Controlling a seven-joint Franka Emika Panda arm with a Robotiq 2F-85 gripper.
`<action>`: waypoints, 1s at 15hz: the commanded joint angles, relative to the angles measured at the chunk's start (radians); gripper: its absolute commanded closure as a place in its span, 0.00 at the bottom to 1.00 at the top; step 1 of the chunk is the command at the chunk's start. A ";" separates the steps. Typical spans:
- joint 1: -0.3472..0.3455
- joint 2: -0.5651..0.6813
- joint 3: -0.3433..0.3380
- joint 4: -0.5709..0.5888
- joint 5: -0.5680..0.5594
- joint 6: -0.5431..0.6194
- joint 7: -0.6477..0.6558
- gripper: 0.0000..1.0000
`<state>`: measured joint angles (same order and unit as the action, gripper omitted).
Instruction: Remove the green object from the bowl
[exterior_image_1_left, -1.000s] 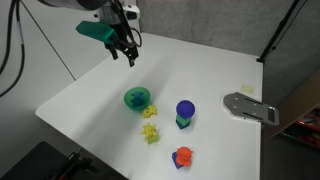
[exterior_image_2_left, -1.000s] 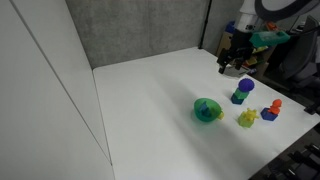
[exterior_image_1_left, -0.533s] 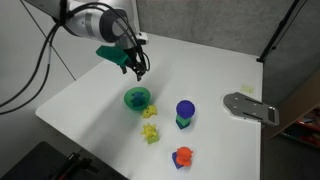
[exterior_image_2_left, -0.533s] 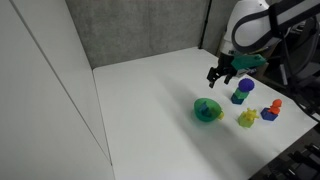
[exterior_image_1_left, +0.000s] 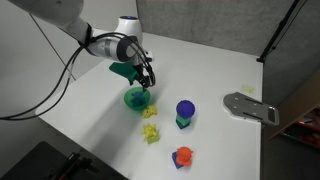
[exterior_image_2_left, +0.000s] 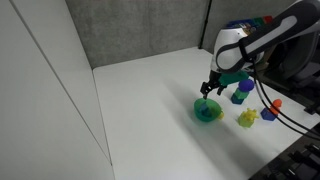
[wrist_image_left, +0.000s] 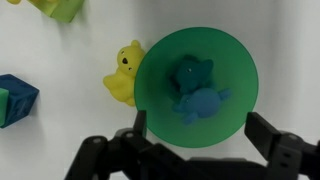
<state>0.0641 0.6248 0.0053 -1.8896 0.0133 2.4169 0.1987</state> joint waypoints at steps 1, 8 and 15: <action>0.020 0.083 -0.011 0.096 -0.002 -0.020 0.009 0.00; 0.031 0.174 -0.015 0.179 -0.003 -0.027 0.007 0.00; 0.031 0.229 -0.013 0.227 0.002 -0.039 0.005 0.00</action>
<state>0.0847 0.8260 0.0033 -1.7131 0.0133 2.4135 0.1987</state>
